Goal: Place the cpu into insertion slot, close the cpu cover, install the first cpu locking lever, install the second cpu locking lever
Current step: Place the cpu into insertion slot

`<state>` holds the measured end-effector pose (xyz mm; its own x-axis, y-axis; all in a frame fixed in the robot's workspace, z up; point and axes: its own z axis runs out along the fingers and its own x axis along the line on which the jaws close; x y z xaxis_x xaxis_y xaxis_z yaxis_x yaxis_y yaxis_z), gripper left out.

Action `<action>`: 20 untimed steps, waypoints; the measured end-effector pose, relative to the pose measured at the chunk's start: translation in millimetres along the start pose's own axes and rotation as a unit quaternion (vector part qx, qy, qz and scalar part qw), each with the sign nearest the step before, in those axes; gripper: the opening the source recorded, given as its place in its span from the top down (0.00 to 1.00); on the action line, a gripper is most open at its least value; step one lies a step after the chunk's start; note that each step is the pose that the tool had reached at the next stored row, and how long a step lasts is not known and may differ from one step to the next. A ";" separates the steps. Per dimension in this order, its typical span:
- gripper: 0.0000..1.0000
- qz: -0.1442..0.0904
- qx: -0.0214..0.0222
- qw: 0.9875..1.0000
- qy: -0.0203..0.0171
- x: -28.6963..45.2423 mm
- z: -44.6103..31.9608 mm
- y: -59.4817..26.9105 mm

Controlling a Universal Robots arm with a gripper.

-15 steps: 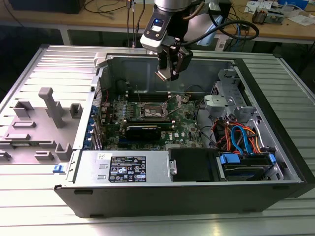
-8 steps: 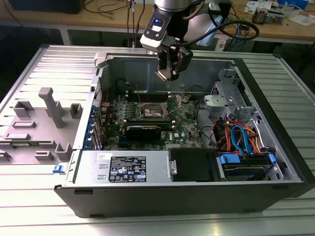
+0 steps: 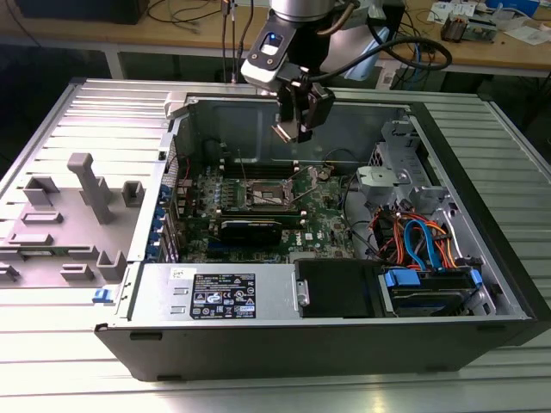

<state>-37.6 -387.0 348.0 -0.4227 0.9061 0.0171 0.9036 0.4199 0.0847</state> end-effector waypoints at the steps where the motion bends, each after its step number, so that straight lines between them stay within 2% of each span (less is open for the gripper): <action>1: 0.46 0.006 0.000 1.000 -0.001 0.0 0.3 0.0; 5: 0.46 0.047 0.000 0.999 -0.004 -0.1 2.9 -0.2; 6: 0.46 0.055 0.001 0.998 -0.004 -0.1 3.4 -0.3; 7: 0.46 0.069 0.005 0.998 -0.003 -0.1 4.7 -0.4; 9: 0.46 0.083 0.011 0.996 -0.002 -0.1 6.1 -0.6; 11: 0.46 0.095 0.023 0.995 0.002 -0.1 7.2 -0.6; 12: 0.46 0.096 0.024 0.995 0.002 -0.1 7.2 -0.7; 20: 0.46 0.096 0.024 0.995 0.002 -0.1 7.3 -0.6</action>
<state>-37.6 -387.0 340.7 -0.2418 0.9698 0.0322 0.9700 0.2408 0.0318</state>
